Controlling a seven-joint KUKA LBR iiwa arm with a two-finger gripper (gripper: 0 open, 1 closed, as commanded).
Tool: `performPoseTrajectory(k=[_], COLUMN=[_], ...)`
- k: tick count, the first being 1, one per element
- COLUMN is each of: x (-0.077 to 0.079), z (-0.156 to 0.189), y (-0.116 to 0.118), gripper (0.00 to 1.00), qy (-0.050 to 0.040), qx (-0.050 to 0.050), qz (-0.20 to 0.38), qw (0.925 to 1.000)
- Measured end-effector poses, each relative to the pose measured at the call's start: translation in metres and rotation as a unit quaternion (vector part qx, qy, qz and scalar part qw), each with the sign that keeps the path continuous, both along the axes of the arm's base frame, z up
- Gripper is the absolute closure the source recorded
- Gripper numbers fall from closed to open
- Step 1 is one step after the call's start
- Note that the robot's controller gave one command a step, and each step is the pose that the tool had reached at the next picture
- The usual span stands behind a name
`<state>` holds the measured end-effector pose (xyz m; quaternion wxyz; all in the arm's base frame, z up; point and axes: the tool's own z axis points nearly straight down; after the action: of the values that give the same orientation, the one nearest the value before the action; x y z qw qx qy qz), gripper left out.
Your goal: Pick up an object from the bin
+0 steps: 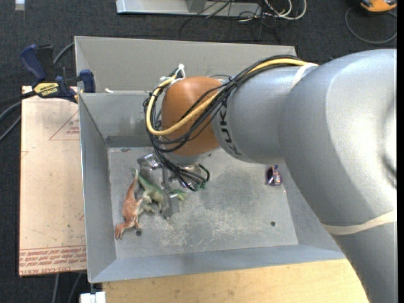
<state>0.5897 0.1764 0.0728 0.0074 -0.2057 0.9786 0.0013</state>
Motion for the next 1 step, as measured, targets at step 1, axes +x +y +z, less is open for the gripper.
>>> performPoseTrajectory(k=[1], x=[-0.0297], z=[-0.0020], y=[0.0476], gripper=[1.00], qy=[-0.0046], qx=[-0.001], qz=[0.216], qw=[0.9764])
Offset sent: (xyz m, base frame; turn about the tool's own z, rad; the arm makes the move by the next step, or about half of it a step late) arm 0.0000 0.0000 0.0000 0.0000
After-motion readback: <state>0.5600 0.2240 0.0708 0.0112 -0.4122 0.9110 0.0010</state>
